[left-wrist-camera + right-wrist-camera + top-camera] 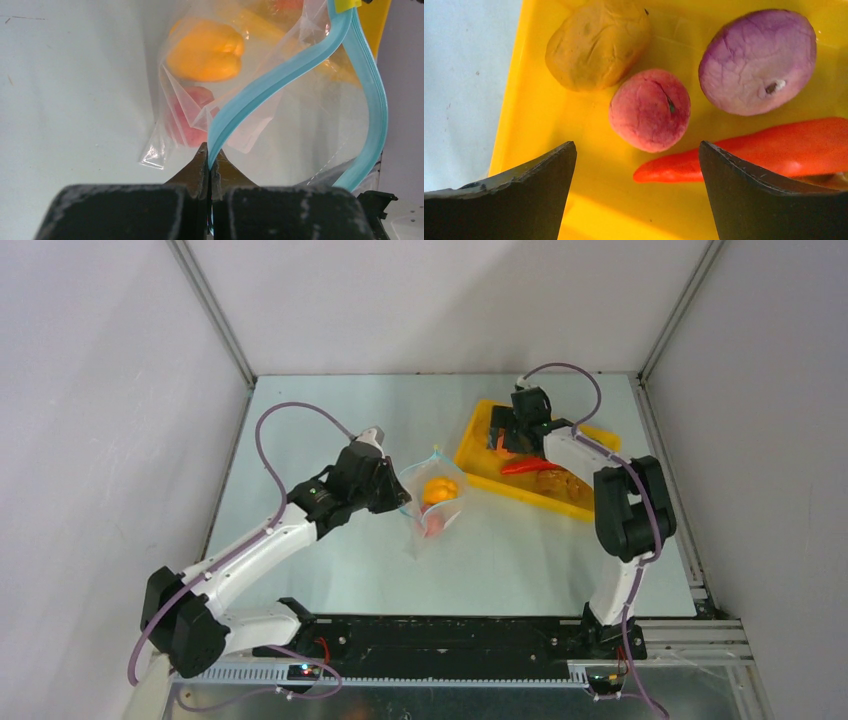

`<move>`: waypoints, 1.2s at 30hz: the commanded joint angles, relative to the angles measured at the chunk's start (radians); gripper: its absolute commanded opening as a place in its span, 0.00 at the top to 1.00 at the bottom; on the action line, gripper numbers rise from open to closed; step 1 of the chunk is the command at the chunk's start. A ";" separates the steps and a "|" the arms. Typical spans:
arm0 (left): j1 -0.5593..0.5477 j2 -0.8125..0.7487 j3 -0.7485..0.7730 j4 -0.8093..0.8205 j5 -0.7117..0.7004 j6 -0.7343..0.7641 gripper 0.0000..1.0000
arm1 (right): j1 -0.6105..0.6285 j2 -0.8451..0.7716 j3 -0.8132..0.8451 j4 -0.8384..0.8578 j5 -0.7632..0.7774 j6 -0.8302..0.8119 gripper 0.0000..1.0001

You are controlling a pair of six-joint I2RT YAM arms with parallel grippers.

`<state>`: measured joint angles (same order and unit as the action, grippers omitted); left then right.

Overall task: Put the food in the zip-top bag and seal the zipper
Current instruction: Pick up the fake fruit from the bin.

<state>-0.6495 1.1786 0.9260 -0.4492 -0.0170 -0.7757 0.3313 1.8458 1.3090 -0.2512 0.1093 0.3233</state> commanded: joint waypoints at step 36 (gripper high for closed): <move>0.006 0.003 0.028 0.011 -0.019 0.060 1.00 | 0.080 -0.325 -0.070 -0.026 -0.017 -0.020 0.56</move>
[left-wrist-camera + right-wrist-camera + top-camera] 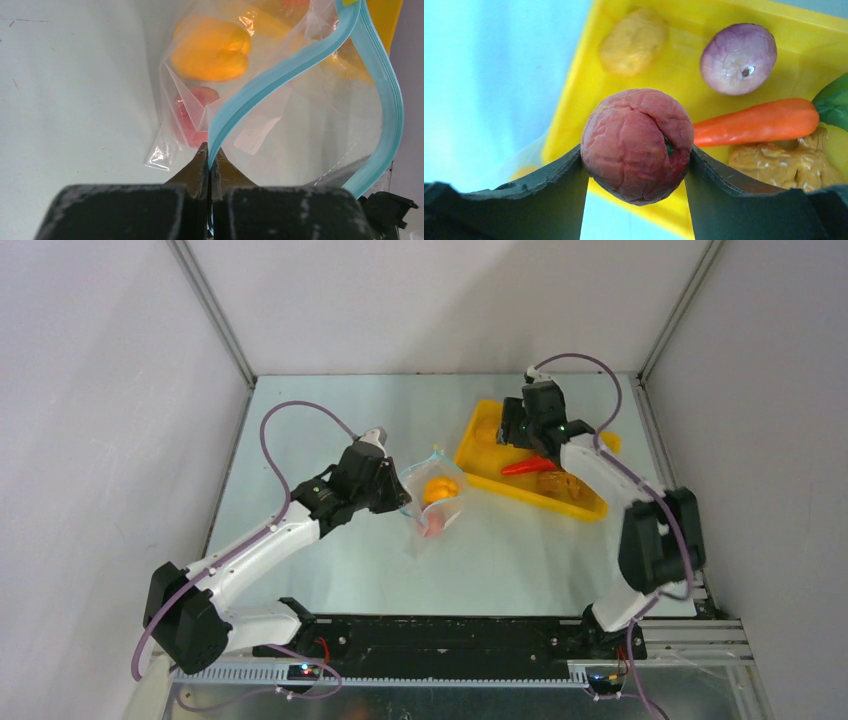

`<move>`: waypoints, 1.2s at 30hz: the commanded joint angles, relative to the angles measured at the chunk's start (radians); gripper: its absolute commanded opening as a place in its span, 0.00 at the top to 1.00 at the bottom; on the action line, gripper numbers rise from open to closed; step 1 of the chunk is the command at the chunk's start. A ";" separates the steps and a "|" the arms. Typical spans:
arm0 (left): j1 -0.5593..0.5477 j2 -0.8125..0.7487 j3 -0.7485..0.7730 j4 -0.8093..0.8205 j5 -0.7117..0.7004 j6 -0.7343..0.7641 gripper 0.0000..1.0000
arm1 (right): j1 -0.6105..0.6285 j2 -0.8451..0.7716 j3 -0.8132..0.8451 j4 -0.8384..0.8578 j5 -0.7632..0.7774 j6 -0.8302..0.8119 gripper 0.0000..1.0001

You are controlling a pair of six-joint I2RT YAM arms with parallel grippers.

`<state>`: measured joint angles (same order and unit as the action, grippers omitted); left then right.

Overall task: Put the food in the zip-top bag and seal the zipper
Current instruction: Pick up the fake fruit from the bin, then place the fake fruit in the zipper food storage bag.

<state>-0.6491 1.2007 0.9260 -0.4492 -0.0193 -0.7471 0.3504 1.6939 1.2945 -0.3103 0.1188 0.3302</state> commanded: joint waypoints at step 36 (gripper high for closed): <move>0.005 -0.033 0.047 0.040 0.058 0.028 1.00 | 0.498 -0.481 -0.229 0.242 -0.125 -0.050 0.01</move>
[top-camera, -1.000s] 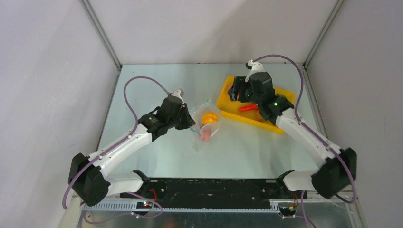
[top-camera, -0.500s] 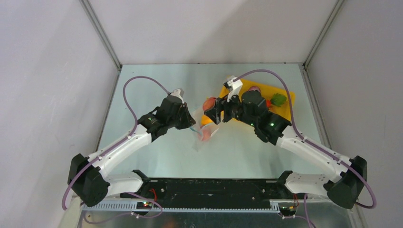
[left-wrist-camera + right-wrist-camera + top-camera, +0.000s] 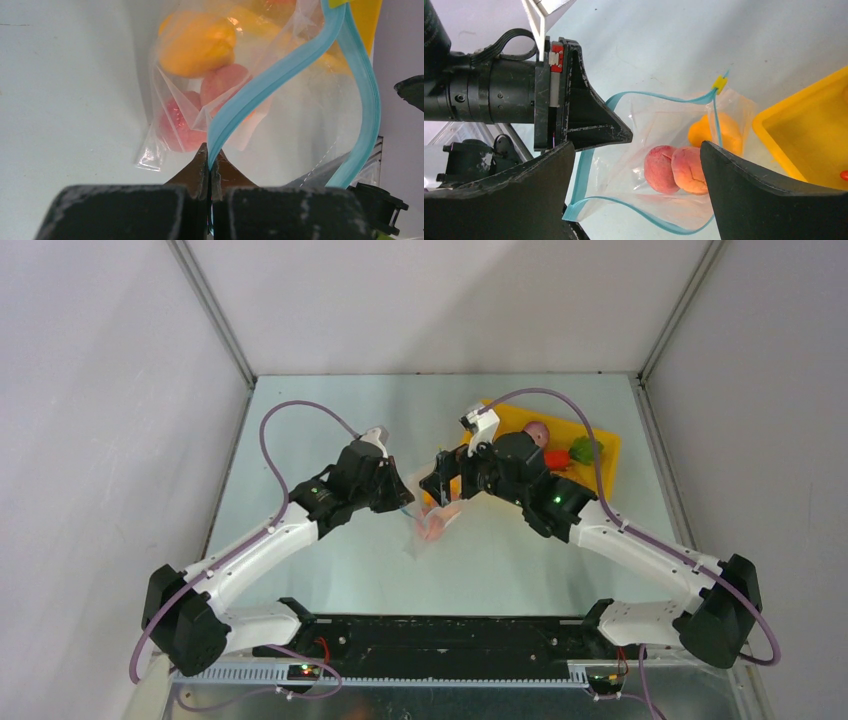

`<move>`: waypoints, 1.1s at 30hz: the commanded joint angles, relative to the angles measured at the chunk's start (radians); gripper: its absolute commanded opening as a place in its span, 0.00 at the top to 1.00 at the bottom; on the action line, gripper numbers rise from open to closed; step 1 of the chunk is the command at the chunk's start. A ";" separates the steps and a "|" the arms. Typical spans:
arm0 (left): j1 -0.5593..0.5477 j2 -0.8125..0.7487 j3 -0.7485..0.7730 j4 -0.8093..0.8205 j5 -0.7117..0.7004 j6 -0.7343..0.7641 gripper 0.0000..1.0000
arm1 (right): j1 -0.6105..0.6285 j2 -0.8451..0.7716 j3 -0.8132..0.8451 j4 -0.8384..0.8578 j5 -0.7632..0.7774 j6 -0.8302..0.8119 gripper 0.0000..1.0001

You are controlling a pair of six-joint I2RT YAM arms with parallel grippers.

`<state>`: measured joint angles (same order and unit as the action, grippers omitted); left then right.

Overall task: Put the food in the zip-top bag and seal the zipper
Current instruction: Place the fake fruit in the zipper food storage bag, then pick up the fake vegetable from the bin.

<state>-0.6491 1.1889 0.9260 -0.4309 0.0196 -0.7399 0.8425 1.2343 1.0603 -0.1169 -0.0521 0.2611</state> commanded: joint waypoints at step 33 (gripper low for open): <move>0.005 0.020 0.053 0.032 0.058 0.027 1.00 | -0.643 0.306 0.000 -0.253 0.450 0.735 0.10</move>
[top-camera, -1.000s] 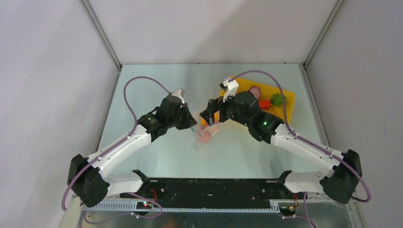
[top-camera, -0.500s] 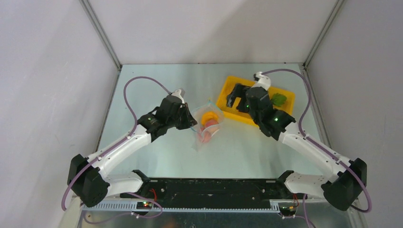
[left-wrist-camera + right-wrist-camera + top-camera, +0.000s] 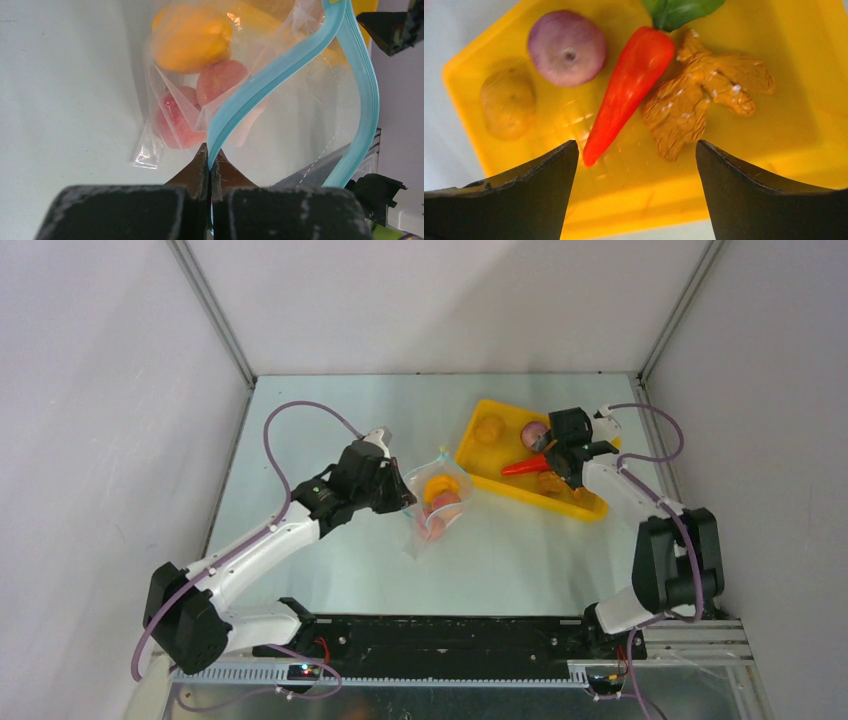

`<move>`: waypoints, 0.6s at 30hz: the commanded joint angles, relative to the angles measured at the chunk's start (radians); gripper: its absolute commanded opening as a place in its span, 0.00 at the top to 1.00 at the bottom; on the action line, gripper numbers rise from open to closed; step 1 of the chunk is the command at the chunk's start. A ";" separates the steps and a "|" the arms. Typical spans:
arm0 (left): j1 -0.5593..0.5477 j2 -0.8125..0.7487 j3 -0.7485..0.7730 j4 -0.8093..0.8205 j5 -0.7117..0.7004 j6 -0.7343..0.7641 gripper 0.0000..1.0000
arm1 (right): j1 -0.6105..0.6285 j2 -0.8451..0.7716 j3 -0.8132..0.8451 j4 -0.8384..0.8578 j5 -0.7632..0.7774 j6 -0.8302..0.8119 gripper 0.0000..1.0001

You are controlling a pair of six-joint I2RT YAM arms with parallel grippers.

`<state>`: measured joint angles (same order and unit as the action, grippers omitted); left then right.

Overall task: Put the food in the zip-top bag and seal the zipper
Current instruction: Pick up the fake vegetable from the bin.

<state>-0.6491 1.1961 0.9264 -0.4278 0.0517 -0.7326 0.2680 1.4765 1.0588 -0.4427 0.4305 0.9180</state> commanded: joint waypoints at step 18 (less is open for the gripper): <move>0.006 0.048 0.054 0.040 0.054 0.018 1.00 | -0.135 0.359 0.131 0.137 -0.057 0.095 0.26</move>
<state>-0.6491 1.2400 0.9432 -0.4244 0.0875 -0.7326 0.1402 1.8023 1.1515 -0.3122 0.3569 0.9943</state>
